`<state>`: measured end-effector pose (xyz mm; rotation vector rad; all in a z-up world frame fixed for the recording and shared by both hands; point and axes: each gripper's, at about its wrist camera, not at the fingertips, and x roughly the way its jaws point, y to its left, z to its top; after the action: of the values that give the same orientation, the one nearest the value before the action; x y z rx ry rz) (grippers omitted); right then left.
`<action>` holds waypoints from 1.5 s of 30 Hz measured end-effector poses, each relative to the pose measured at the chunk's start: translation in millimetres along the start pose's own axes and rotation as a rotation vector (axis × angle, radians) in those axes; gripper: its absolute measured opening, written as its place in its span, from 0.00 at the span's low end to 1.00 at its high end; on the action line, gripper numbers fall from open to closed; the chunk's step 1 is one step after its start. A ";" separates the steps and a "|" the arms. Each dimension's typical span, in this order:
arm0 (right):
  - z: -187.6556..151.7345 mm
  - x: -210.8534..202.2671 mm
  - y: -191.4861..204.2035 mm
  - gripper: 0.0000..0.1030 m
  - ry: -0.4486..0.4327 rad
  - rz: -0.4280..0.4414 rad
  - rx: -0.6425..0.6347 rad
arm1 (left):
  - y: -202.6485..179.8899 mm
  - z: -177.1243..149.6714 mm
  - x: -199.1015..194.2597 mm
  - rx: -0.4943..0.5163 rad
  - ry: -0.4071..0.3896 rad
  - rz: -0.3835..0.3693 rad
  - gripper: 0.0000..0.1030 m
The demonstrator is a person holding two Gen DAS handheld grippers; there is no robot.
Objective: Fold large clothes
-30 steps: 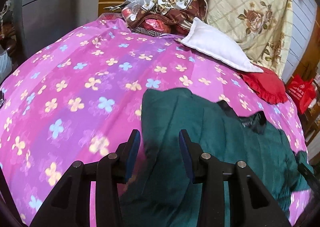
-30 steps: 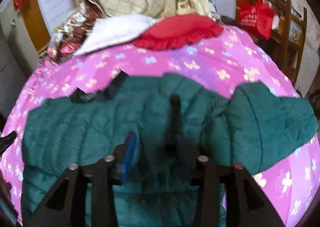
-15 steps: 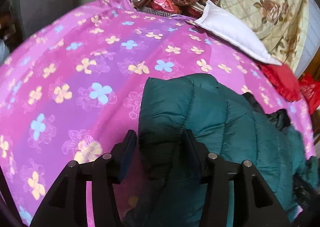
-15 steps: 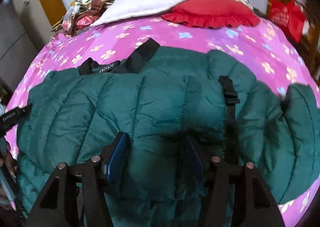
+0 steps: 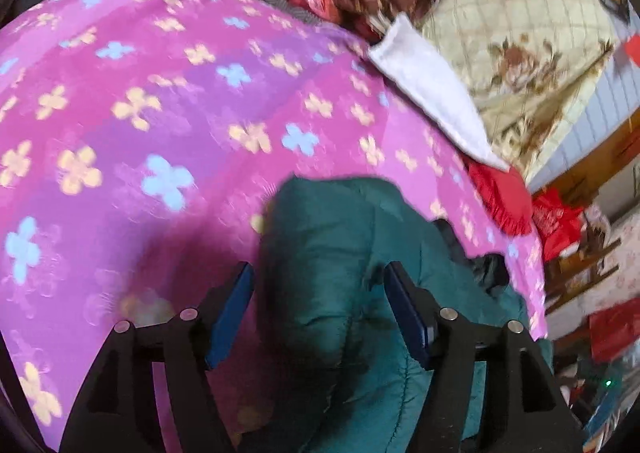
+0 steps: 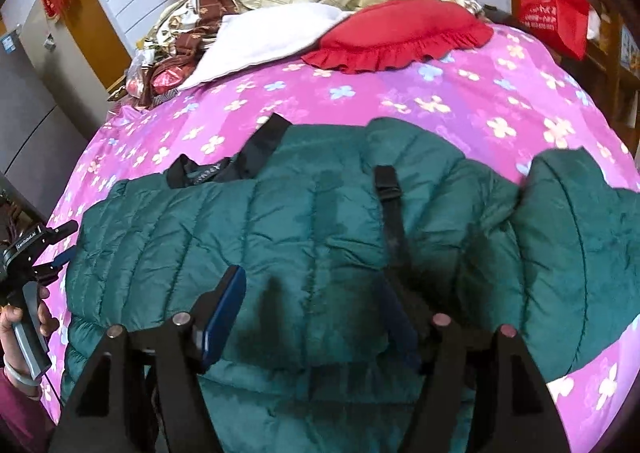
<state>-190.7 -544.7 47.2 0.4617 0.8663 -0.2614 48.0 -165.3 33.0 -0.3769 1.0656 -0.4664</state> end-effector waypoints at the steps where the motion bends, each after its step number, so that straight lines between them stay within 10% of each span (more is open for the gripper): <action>1: -0.1 1.9 -0.7 0.69 0.004 -0.001 0.000 | -4.0 -1.4 5.9 0.024 0.026 0.022 0.46; 5: 0.9 6.3 -0.6 0.69 0.008 -0.008 0.000 | -12.2 -0.9 5.0 0.074 0.031 0.042 0.10; 8: 1.9 10.1 4.9 0.69 0.018 -0.001 -0.004 | -9.9 6.9 -5.7 0.098 0.017 0.040 0.03; 19: -3.4 36.1 33.3 0.70 0.079 0.001 -0.068 | 2.2 7.0 -6.9 0.081 0.029 0.046 0.09; 30: 12.2 1.3 31.4 0.70 -0.008 0.011 -0.082 | -43.3 -9.2 -61.2 0.181 -0.134 0.132 0.15; 45: 8.4 62.4 50.7 0.70 0.025 -0.095 -0.189 | -69.4 -51.3 5.7 0.370 -0.112 0.333 0.16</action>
<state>-125.7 -506.9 17.5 0.2486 0.9296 -0.2584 -8.3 -230.4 41.6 0.1020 0.8889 -0.3295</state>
